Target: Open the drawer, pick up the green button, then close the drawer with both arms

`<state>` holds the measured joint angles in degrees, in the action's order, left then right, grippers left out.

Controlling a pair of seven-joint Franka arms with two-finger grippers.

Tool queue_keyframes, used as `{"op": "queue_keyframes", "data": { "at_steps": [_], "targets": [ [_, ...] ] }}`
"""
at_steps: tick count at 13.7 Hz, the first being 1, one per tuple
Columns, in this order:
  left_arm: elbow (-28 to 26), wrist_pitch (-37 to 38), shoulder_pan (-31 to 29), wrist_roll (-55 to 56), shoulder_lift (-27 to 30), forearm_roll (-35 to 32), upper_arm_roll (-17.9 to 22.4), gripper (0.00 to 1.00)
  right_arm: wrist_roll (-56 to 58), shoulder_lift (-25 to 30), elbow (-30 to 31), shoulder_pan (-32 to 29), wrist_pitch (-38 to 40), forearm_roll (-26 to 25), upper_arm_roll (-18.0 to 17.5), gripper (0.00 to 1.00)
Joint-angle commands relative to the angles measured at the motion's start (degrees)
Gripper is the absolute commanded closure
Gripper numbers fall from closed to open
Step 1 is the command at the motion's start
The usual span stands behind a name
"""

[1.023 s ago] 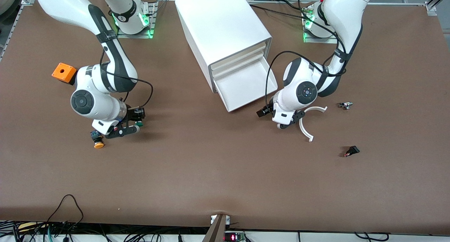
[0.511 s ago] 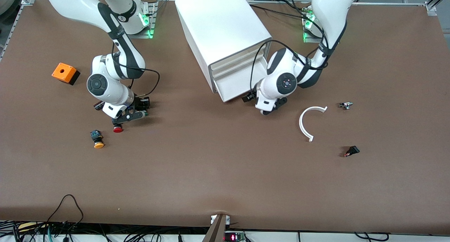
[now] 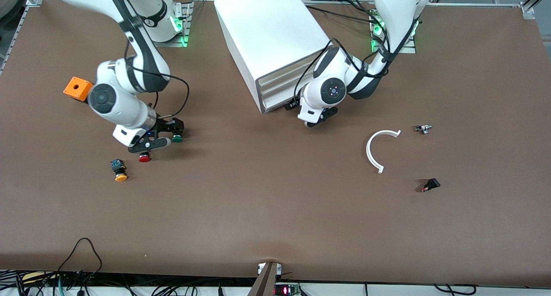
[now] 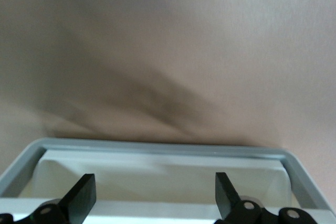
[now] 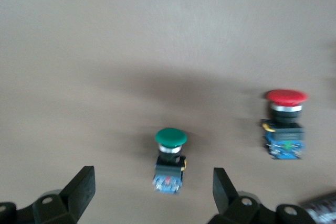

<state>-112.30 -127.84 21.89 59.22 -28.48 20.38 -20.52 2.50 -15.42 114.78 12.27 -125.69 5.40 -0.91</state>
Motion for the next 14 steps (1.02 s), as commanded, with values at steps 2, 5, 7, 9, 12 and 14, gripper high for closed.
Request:
{"op": "queue_keyframes", "data": {
  "at_steps": [2,5,7,9,12,14],
  "targets": [
    [-1.1,0.9,0.5,1.6,1.7,1.5,-1.8,0.00,1.0,1.6,-14.2,0.0,15.3,-0.5,1.4,0.00],
    [-0.8,0.9,0.6,2.9,1.8,1.4,-2.3,0.00,8.0,2.8,-20.3,0.0,22.0,-1.0,3.9,0.00],
    [-0.1,1.2,0.0,2.8,3.1,0.2,-1.5,0.00,10.7,6.3,-20.1,0.0,23.7,-1.0,4.9,0.00],
    [2.4,2.9,-3.8,2.7,3.6,-6.1,-1.4,0.00,12.3,9.0,-20.0,0.0,26.4,-1.0,5.6,0.00],
    [8.5,8.2,-7.2,0.9,3.4,-12.2,-1.0,0.00,15.8,11.4,-19.7,0.0,28.0,-1.1,6.6,0.00],
    [9.9,10.3,-8.9,-5.6,4.3,-14.1,0.8,0.00,16.4,12.6,-19.7,0.0,28.8,-2.0,7.0,0.00]
  ]
}}
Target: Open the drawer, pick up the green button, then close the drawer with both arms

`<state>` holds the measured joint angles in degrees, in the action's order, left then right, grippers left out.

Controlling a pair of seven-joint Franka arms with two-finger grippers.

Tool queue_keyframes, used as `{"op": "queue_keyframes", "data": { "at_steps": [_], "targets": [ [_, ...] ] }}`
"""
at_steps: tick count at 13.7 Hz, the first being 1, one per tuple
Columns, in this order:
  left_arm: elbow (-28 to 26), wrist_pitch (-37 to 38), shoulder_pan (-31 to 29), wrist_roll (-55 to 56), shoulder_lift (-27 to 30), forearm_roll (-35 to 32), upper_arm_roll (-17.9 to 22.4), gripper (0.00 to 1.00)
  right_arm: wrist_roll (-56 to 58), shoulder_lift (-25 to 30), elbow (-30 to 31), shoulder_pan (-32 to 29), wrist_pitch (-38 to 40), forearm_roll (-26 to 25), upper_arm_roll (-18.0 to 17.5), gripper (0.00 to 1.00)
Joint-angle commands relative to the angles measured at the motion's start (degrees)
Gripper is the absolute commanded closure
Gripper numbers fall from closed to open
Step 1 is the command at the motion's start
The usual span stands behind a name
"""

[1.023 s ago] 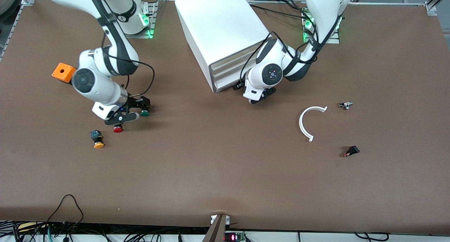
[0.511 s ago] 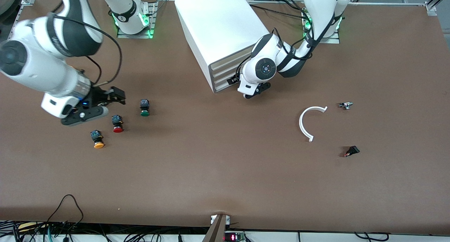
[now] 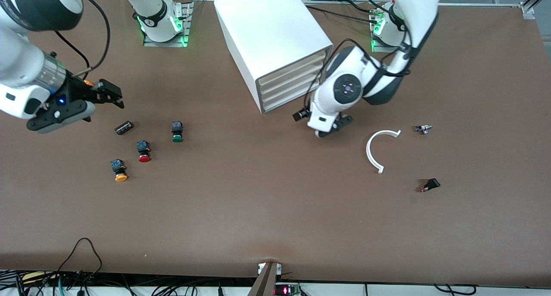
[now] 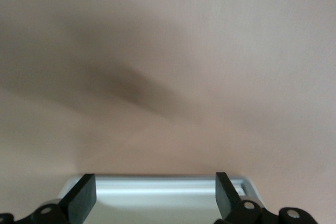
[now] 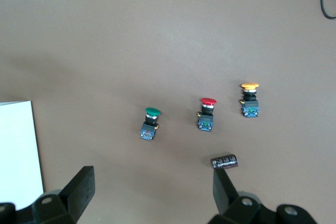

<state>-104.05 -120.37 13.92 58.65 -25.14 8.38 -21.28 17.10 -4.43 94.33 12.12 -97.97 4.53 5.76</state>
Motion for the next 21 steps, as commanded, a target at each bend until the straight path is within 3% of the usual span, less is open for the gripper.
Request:
{"op": "queue_keyframes", "data": {
  "at_steps": [1,5,10,21],
  "targets": [
    [1.3,3.2,-1.1,-9.4,2.3,-2.2,3.8,0.00,2.4,1.6,0.8,0.1,1.3,-2.2,0.3,0.00],
    [1.4,10.1,-7.7,-23.7,7.4,-2.3,6.0,0.00,4.1,1.6,0.6,-1.4,1.2,-2.7,-0.7,0.00],
    [1.6,15.2,-12.9,-40.3,12.6,-6.3,12.7,0.00,3.8,1.0,0.1,-2.0,1.0,-4.1,-1.8,0.00],
    [1.7,25.7,-14.7,-51.8,25.8,-13.2,19.5,0.00,3.6,0.6,-1.8,-2.3,0.7,-4.4,-1.6,0.00]
  ]
}}
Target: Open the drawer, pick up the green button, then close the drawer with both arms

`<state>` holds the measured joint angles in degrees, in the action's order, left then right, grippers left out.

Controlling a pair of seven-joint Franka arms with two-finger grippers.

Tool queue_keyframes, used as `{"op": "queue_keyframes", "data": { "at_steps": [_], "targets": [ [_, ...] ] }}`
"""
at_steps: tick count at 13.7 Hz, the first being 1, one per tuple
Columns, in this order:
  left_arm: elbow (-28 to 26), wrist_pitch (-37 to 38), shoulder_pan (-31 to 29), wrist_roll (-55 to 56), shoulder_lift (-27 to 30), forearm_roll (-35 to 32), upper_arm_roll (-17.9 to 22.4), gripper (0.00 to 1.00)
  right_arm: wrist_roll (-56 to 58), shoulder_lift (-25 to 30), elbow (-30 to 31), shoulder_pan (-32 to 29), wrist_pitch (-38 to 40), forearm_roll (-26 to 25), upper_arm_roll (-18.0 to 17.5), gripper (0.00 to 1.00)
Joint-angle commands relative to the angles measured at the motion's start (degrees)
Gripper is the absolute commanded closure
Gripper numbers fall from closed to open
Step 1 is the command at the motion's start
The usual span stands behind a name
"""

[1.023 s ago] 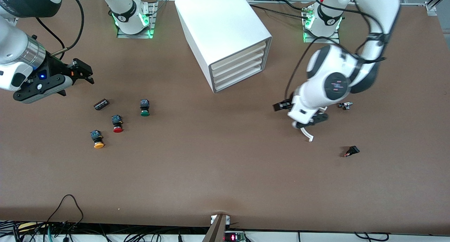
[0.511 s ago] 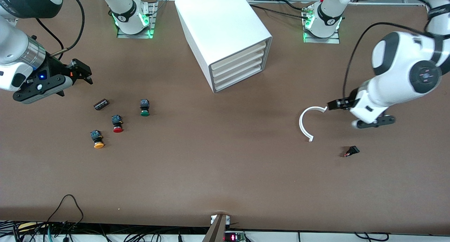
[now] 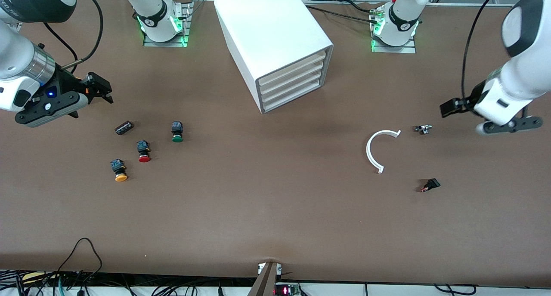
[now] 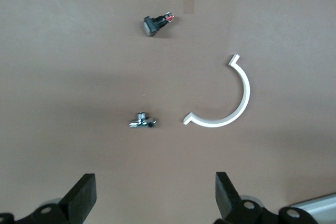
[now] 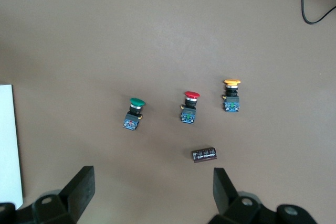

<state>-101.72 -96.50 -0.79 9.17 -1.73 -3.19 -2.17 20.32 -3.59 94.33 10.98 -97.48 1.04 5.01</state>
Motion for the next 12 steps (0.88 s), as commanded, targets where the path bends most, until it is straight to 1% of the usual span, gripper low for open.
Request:
{"op": "queue_keyframes", "data": {
  "at_steps": [1,3,6,9,10,12],
  "targets": [
    [-0.7,2.2,-0.1,-2.4,3.3,-1.6,0.4,0.00,0.5,-1.1,-2.3,-1.3,0.3,-0.5,-0.7,0.00],
    [-0.7,2.4,-0.1,-2.5,4.4,-1.6,0.4,0.00,-0.1,-1.2,-3.4,-1.2,0.3,-1.1,-0.5,0.00],
    [0.2,2.4,-0.3,-3.7,5.3,-0.6,1.6,0.00,-0.2,-1.2,-3.6,-1.6,0.2,-1.7,-0.4,0.00],
    [2.9,2.2,-1.2,-6.8,5.1,2.7,2.2,0.00,-0.3,-1.3,-3.6,-2.3,0.0,-1.5,-0.3,0.00],
    [3.2,2.2,-1.4,-7.0,5.1,4.2,2.6,0.00,-0.3,-1.4,-3.6,-2.4,0.0,-1.4,-0.3,0.00],
    [3.3,2.3,-1.5,-7.5,5.2,4.5,3.1,0.00,-0.4,-1.9,-3.7,-2.5,-0.3,-1.4,-0.3,0.00]
  ]
}}
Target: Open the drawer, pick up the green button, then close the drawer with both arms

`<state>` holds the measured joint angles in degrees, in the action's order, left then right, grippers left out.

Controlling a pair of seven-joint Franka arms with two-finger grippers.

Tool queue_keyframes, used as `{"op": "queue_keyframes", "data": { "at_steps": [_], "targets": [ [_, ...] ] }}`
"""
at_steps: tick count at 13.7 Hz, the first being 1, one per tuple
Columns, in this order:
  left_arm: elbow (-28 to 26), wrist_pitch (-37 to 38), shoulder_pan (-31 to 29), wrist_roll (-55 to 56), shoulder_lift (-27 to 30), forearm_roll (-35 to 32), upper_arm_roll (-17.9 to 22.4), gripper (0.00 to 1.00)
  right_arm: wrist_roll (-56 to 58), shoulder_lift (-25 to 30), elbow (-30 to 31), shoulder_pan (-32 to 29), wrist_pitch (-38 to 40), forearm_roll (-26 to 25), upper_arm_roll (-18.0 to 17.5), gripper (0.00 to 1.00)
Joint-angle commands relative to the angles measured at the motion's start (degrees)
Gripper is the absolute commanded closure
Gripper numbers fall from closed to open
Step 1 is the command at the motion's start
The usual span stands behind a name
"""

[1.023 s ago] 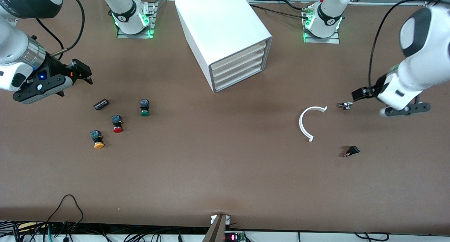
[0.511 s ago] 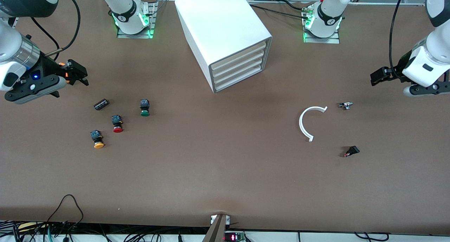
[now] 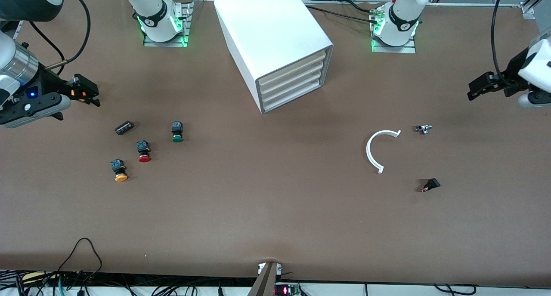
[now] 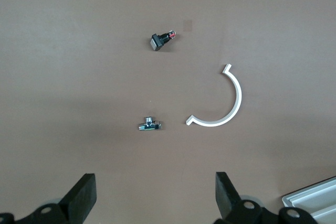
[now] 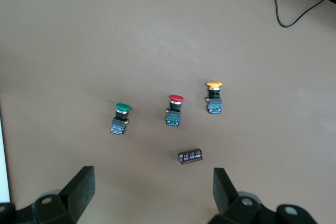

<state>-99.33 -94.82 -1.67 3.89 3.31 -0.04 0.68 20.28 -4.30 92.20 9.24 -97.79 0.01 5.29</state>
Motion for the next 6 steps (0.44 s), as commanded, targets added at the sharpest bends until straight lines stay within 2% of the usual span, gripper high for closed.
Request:
{"op": "queue_keyframes", "data": {
  "at_steps": [1,6],
  "targets": [
    [0.9,0.3,-0.5,-3.6,0.1,1.1,0.3,0.00,-0.5,-1.7,-2.1,-0.7,-1.1,-0.2,-0.5,0.00],
    [1.1,-2.5,-0.4,-5.7,0.1,0.3,0.2,0.00,-0.4,-1.9,-2.1,-2.3,-1.3,0.1,-0.5,0.00]
  ]
}}
